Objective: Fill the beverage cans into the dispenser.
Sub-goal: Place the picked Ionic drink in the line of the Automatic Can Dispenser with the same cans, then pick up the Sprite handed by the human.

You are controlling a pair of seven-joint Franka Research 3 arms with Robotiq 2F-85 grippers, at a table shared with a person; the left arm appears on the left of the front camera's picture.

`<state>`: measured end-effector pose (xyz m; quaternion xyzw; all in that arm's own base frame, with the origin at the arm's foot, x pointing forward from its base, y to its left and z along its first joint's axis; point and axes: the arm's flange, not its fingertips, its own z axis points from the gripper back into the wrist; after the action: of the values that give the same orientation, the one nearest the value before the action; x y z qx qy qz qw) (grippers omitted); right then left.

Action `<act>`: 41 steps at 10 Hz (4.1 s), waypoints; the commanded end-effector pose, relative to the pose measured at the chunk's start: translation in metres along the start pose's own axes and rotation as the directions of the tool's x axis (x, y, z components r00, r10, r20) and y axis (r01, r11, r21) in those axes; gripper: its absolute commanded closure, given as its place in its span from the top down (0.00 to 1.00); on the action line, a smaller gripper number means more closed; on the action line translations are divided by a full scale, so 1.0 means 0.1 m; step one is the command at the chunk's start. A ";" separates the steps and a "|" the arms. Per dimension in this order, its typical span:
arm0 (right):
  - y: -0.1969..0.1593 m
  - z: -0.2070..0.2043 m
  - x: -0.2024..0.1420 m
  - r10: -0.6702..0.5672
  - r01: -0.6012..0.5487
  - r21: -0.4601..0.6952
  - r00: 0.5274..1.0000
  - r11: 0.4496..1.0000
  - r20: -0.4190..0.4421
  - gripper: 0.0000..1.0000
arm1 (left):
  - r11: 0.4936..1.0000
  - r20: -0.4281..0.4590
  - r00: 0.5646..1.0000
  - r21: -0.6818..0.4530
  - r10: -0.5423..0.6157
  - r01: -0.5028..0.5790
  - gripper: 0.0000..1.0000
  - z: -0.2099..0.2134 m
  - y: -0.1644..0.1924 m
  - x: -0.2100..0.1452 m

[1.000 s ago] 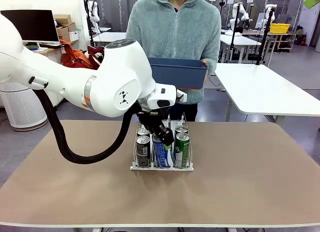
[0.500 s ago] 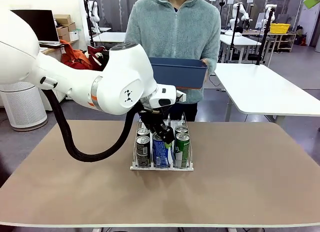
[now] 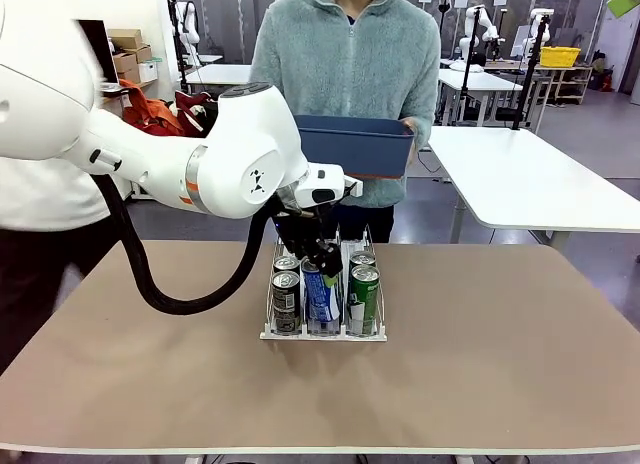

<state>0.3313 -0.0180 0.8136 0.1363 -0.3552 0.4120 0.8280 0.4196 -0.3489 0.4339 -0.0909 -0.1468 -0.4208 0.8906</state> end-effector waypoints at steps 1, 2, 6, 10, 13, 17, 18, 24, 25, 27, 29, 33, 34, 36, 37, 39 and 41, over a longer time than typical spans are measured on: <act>0.01 0.00 -0.01 -0.003 0.003 0.008 1.000 1.000 -0.002 1.00 | 0.999 0.005 1.000 0.042 -0.023 0.022 0.57 0.00 0.28 0.05; 0.01 0.00 -0.01 -0.003 0.003 0.008 1.000 1.000 -0.002 1.00 | 0.999 0.009 1.000 0.042 -0.019 0.018 0.57 -0.04 0.32 0.06; 0.01 0.00 -0.01 -0.003 0.003 0.008 1.000 1.000 -0.002 1.00 | 1.000 -0.008 1.000 -0.019 -0.023 0.023 0.57 -0.22 0.39 0.14; 0.01 0.00 -0.01 -0.003 0.003 0.008 1.000 1.000 -0.002 1.00 | 0.995 -0.061 0.997 -0.100 -0.036 0.029 0.57 -0.38 0.33 0.20; 0.01 0.00 -0.01 -0.003 0.003 0.008 1.000 1.000 -0.002 1.00 | 0.997 -0.080 0.996 -0.077 -0.030 0.024 0.57 -0.44 0.27 0.16; 0.01 0.00 -0.01 -0.003 0.003 0.008 1.000 1.000 -0.002 1.00 | 0.997 -0.080 0.996 -0.073 -0.033 0.028 0.77 -0.38 0.27 0.17; 0.01 0.00 -0.01 -0.003 0.003 0.008 1.000 1.000 -0.002 1.00 | 0.998 -0.082 0.996 -0.055 -0.026 0.022 0.77 -0.33 0.24 0.17; 0.01 0.00 -0.01 -0.003 0.003 0.008 1.000 1.000 -0.002 1.00 | 1.000 -0.039 0.999 -0.010 -0.002 0.002 1.00 -0.01 0.18 0.23; 0.01 0.00 -0.01 -0.003 0.003 0.008 1.000 1.000 -0.002 1.00 | 1.000 -0.039 0.999 -0.010 -0.002 0.002 1.00 -0.01 0.18 0.23; 0.01 0.00 -0.01 -0.003 0.003 0.008 1.000 1.000 -0.002 1.00 | 1.000 -0.039 0.999 -0.010 -0.002 0.002 1.00 -0.01 0.18 0.23; 0.01 0.00 -0.01 -0.003 0.003 0.008 1.000 1.000 -0.002 1.00 | 1.000 -0.039 0.999 -0.010 -0.002 0.002 1.00 -0.01 0.18 0.23; 0.01 0.00 -0.01 -0.003 0.003 0.008 1.000 1.000 -0.002 1.00 | 1.000 -0.037 0.999 -0.012 0.005 -0.005 0.98 -0.02 0.14 0.24; 0.01 0.00 -0.01 -0.003 0.003 0.008 1.000 1.000 -0.002 1.00 | 1.000 -0.052 0.999 -0.021 -0.004 0.003 1.00 0.06 0.21 0.21; 0.01 0.00 -0.01 -0.003 0.003 0.008 1.000 1.000 -0.002 1.00 | 0.996 -0.011 0.997 -0.031 -0.079 0.079 1.00 0.36 0.44 0.08; 0.01 0.00 -0.01 -0.003 0.003 0.008 1.000 1.000 -0.002 1.00 | 0.989 0.067 0.988 -0.033 -0.142 0.144 1.00 0.54 0.40 0.05; 0.01 0.00 -0.01 -0.003 0.003 0.008 1.000 1.000 -0.002 1.00 | 0.983 0.081 0.982 0.084 -0.171 0.164 1.00 1.03 0.51 -0.03; 0.01 0.00 -0.01 -0.003 0.003 0.008 1.000 1.000 -0.002 1.00 | 0.971 0.120 0.971 0.148 -0.205 0.186 1.00 1.58 0.58 -0.18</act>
<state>0.3315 -0.0182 0.8135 0.1363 -0.3551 0.4117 0.8281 0.4361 -0.2738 0.5717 -0.0580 -0.2351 -0.4784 0.8441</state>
